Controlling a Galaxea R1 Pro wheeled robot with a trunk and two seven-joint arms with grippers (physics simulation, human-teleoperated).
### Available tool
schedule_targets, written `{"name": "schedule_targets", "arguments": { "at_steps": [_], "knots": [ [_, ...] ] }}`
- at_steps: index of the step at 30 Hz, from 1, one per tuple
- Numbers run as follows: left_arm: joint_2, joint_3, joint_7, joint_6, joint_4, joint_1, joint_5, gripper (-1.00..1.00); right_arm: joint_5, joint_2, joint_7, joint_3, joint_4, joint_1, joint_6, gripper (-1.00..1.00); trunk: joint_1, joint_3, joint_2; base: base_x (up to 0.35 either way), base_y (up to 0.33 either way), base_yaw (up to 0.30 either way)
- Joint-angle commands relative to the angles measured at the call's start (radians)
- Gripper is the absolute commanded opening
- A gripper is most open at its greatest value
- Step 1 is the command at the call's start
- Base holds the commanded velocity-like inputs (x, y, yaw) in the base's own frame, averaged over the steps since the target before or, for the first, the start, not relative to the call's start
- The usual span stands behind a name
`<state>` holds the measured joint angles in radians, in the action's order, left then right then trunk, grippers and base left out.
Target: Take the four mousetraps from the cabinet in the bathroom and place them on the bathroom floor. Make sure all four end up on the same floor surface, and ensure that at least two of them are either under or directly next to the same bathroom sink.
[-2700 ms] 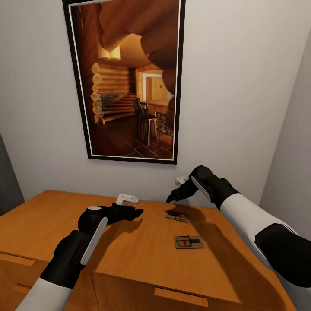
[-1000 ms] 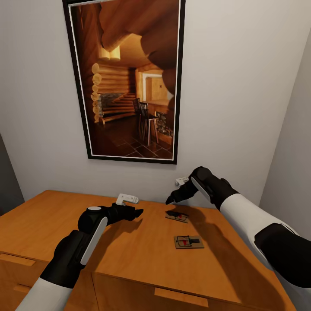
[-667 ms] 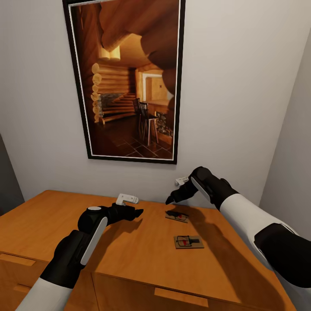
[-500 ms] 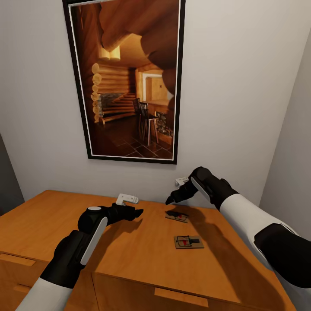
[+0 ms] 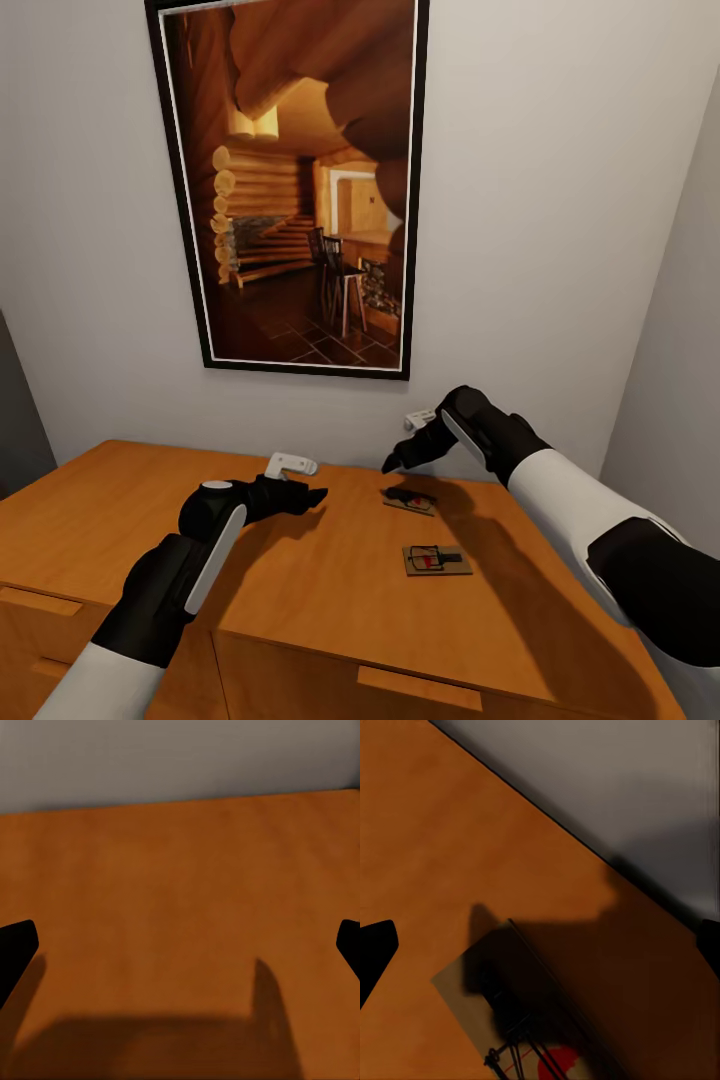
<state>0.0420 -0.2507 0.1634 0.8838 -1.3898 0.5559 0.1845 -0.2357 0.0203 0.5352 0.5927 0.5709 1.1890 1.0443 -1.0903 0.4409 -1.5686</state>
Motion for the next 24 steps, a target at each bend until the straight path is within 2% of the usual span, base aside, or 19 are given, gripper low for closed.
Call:
{"name": "schedule_targets", "arguments": {
  "at_steps": [1, 14, 24],
  "knots": [
    [0.001, -0.001, -0.001, 0.004, 0.0, 0.001, 0.003, 1.0, -0.009, 0.002, -0.003, 0.006, 0.002, 0.001, 0.003, 1.0, 0.0, 0.001, -0.001, 0.0, 0.0, 0.0],
    [0.001, -0.001, -0.001, 0.004, 0.004, 0.001, 0.001, 1.0, -0.009, 0.006, -0.003, 0.004, 0.004, 0.001, 0.003, 1.0, 0.0, 0.001, -0.001, 0.0, 0.003, 0.0],
    [0.001, -0.001, 0.0, 0.004, 0.004, 0.001, 0.001, 1.0, -0.008, 0.006, -0.003, 0.004, 0.004, 0.001, 0.003, 1.0, 0.0, 0.001, -0.001, 0.027, 0.184, 0.0]
  ]
}}
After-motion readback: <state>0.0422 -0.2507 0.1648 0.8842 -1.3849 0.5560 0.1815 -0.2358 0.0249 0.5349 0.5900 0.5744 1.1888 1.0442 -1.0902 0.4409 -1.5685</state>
